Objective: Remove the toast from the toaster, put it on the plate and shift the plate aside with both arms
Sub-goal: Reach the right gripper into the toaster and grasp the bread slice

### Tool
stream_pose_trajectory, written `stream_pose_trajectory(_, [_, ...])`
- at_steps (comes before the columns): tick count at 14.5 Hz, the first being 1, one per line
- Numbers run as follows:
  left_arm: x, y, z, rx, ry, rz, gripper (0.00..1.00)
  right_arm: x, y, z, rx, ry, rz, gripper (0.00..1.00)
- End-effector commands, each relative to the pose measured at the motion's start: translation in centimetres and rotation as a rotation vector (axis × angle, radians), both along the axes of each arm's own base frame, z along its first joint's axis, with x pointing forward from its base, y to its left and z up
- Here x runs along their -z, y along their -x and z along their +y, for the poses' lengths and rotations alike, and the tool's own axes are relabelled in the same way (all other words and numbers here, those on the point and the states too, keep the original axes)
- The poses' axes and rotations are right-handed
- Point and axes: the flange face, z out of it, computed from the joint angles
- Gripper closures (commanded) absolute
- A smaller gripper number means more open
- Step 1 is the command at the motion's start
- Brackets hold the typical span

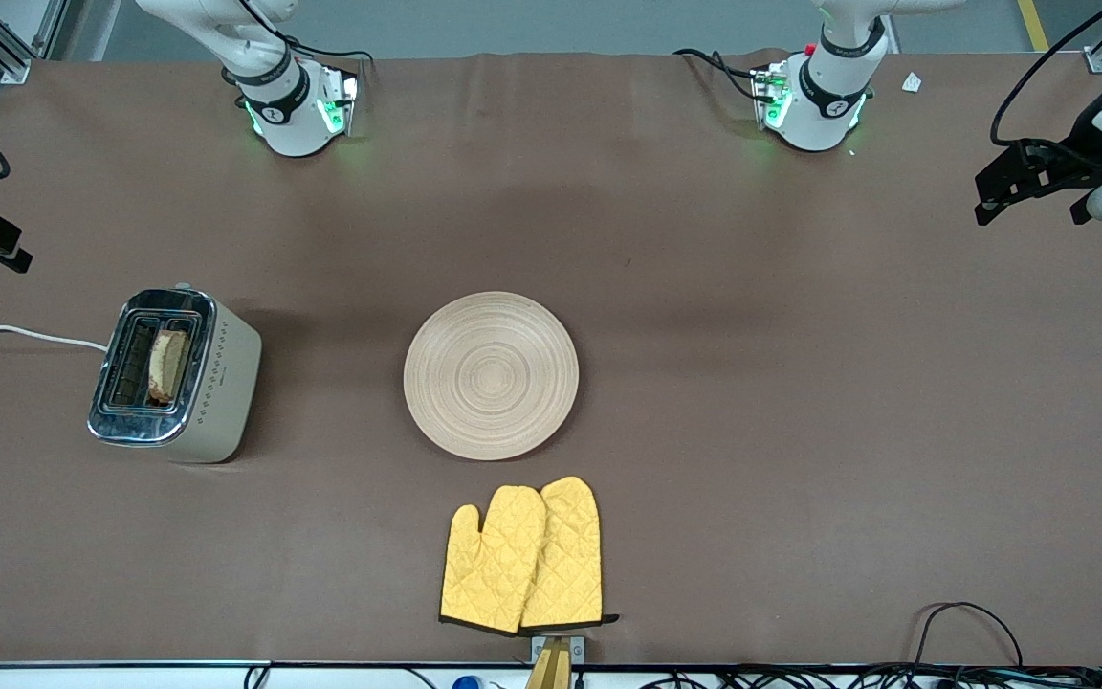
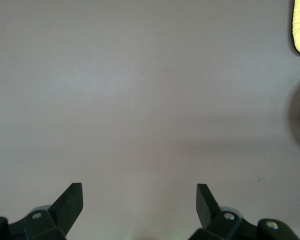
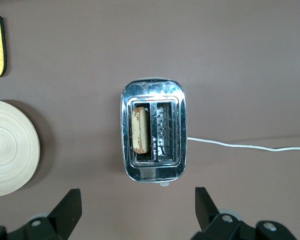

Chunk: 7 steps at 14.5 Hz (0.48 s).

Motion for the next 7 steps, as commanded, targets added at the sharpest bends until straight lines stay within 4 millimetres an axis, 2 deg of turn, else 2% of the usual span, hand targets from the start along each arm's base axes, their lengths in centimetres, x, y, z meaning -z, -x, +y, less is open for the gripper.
stream_pose_trajectory(1, [-0.8, 0.3, 0.2, 0.012, -0.019, -0.003, 0.0, 0.2, 1.2, 0.2, -0.008, -0.021, 0.008, 0.0])
stream_pose_trajectory(4, [-0.9, 0.1, 0.4, 0.009, -0.018, -0.006, 0.0, 1.0, 0.7, 0.5, -0.013, -0.025, 0.0, 0.0])
stream_pose_trajectory(7, [-1.6, 0.0, 0.6, 0.006, -0.017, -0.021, 0.0, 7.1, 0.1, 2.0, -0.041, -0.036, 0.044, 0.0])
